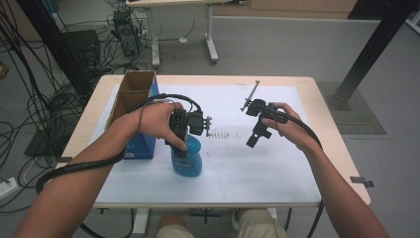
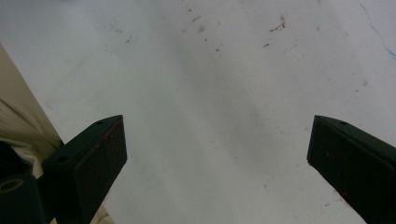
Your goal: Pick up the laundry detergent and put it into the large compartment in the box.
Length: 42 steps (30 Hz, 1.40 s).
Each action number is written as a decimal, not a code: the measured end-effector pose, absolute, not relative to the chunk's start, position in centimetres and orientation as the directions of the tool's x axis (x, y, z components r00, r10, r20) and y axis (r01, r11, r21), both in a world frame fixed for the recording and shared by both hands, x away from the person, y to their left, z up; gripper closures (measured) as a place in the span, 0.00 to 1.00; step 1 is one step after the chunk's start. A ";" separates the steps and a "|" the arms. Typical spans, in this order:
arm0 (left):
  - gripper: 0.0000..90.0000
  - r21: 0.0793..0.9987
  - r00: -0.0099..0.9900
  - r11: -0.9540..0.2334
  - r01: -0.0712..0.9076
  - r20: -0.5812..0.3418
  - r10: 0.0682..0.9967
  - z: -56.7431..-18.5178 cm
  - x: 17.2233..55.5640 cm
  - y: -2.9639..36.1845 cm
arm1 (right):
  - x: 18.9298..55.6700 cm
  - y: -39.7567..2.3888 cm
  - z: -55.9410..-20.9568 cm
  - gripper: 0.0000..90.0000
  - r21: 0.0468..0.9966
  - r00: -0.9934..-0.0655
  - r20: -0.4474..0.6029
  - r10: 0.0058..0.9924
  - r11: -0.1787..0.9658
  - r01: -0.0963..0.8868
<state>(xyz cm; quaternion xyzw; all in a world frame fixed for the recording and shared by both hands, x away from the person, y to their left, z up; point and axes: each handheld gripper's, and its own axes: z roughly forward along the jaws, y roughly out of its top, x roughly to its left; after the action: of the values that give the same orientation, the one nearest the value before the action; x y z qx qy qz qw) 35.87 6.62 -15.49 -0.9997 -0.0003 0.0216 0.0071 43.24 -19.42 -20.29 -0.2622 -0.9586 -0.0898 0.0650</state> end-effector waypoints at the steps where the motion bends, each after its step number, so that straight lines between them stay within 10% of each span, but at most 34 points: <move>1: 0.40 -0.015 0.999 -1.000 0.001 -0.043 0.002 -15.5 35.8 6.6 | 43.3 -19.4 -20.3 0.05 0.140 -0.853 0.175 0.491 0.845 0.515; 21: 0.40 -0.006 0.996 -0.998 0.063 -0.068 0.063 -14.4 36.8 6.6 | 43.1 -19.3 -20.4 0.05 0.140 -0.858 0.169 0.485 0.850 0.508; 42: 0.40 0.020 0.913 -0.913 0.407 -0.013 0.407 0.5 38.8 8.1 | 42.8 -19.9 -19.9 0.05 0.145 -0.848 0.163 0.505 0.837 0.527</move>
<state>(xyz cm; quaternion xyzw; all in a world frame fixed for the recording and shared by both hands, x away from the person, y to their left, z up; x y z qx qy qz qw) 38.79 8.10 0.54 -0.9780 -0.2081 0.0042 -0.0109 42.82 -19.93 -19.90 -0.2696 -0.9567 -0.0925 0.0592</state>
